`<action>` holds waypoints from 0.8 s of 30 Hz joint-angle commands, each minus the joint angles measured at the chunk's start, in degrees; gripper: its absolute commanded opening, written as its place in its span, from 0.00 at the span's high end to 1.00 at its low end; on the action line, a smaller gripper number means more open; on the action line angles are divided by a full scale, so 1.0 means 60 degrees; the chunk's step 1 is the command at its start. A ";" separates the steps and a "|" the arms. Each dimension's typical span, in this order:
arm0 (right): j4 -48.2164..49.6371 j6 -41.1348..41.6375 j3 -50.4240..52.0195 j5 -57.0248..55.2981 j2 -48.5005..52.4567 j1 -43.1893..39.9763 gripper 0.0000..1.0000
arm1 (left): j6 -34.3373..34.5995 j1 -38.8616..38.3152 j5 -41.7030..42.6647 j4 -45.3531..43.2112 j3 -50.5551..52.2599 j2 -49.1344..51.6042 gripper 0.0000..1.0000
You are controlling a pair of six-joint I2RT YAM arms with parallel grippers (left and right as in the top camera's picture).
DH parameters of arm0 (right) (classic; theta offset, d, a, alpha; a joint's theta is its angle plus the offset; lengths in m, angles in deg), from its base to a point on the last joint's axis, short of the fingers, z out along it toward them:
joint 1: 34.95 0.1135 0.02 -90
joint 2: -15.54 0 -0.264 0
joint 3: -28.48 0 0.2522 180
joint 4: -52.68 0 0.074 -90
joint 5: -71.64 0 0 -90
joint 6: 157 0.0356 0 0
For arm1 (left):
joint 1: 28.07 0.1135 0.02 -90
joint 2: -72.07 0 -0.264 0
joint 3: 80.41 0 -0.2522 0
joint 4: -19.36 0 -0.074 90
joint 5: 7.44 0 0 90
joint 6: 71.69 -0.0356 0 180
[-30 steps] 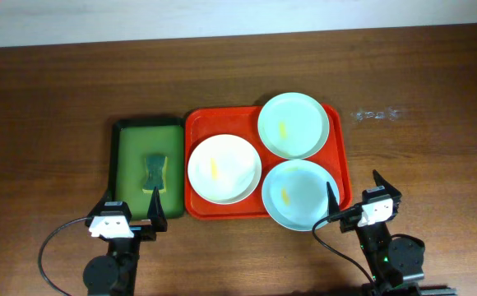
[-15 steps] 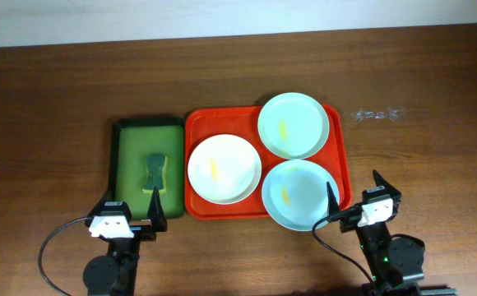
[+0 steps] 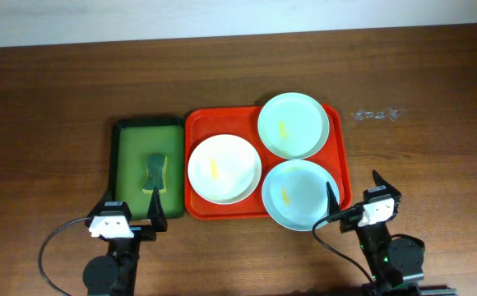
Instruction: Clean dirty plates on tray and stack at the side
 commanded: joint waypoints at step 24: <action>-1.0397 0.0965 -1.3668 0.4568 1.0870 -0.0044 0.02 | -0.0503 -0.0036 0.1151 1.2761 -1.5996 1.1326 0.01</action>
